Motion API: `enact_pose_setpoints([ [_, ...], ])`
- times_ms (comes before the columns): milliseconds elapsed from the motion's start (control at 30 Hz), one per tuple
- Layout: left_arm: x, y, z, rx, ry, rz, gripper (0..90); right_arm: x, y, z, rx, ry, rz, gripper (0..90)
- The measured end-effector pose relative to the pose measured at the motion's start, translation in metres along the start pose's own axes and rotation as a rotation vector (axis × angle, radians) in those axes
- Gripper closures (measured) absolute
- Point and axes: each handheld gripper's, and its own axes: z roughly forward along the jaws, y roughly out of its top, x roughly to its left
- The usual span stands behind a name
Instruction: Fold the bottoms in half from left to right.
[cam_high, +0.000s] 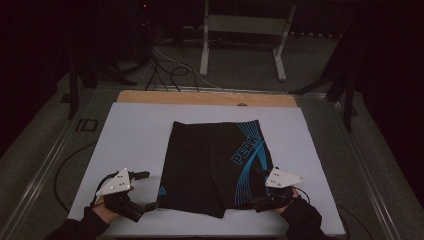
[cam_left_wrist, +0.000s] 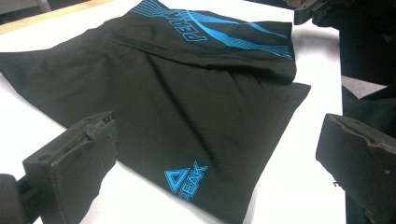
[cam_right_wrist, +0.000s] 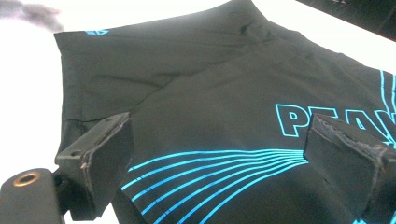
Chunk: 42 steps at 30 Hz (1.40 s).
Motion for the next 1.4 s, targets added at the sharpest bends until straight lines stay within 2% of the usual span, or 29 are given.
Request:
enact_pose_setpoints([
  [467, 0.000, 0.001, -0.001, -0.007, -0.005, -0.002, 0.1, -0.001, -0.001, 0.001, 0.014, 0.006, -0.016, 9.2],
  [500, 0.000, 0.001, 0.000, 0.008, 0.002, -0.006, 0.1, 0.000, -0.001, 0.002, 0.018, 0.006, -0.019, 9.2],
  [600, -0.001, 0.001, 0.001, 0.010, -0.014, 0.000, 0.1, 0.000, -0.001, 0.004, 0.029, 0.037, -0.020, 9.1],
  [767, -0.003, 0.002, 0.001, 0.007, -0.019, 0.006, 0.1, 0.003, 0.000, 0.005, 0.043, 0.051, -0.039, 9.1],
  [900, -0.003, 0.004, 0.002, 0.003, -0.027, 0.009, 0.1, 0.006, 0.004, 0.004, 0.040, 0.055, -0.045, 9.1],
  [1100, -0.006, 0.008, 0.002, 0.000, -0.038, 0.015, 0.1, 0.008, 0.011, 0.000, 0.016, 0.066, -0.020, 9.1],
  [1400, -0.011, 0.014, 0.001, -0.001, -0.055, 0.020, 0.1, 0.012, 0.027, -0.003, 0.022, 0.048, -0.024, 9.1],
])
